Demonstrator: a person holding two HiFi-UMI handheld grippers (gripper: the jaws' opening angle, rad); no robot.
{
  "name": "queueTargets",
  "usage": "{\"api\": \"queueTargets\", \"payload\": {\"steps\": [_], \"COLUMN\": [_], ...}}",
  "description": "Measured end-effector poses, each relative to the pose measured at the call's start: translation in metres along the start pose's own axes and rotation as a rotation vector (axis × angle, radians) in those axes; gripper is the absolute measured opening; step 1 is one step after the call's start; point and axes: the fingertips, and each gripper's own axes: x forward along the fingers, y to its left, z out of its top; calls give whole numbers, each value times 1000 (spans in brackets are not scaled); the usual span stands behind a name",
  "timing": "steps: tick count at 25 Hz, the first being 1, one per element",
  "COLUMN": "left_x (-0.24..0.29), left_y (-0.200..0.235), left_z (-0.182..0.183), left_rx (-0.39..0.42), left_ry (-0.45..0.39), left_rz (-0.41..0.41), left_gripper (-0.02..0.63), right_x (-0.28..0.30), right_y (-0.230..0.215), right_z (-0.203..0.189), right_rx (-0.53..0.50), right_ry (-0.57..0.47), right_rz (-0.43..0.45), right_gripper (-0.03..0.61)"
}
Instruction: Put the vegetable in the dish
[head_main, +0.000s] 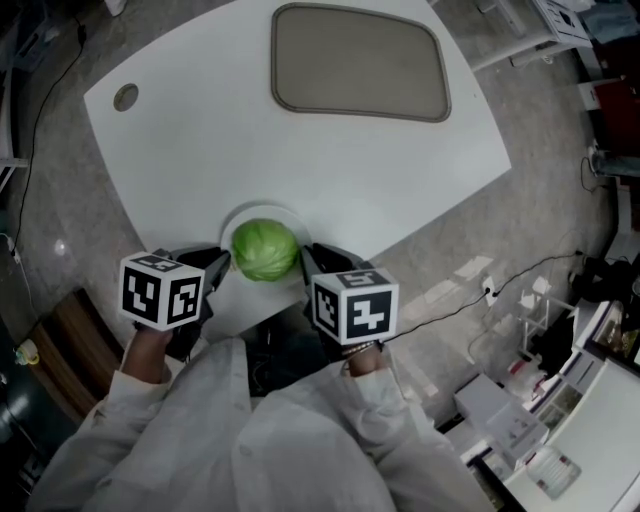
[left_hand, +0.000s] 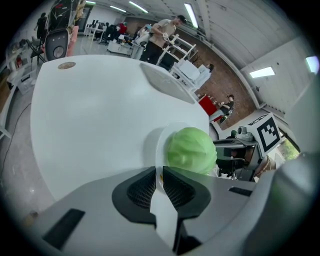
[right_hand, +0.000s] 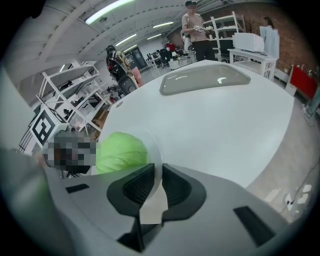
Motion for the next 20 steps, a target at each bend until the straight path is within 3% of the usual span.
{"api": "queueTargets", "payload": {"steps": [8, 20], "left_x": [11, 26], "left_y": [-4, -16], "left_z": [15, 16], "left_rx": [-16, -127], "left_ry": [8, 34], "left_rz": [-3, 24], "left_gripper": [48, 48], "right_x": [3, 9], "right_y": [-16, -34], "right_z": [10, 18], "right_rx": [3, -15], "right_ry": [21, 122], "right_rz": [11, 111], "right_gripper": [57, 58]}}
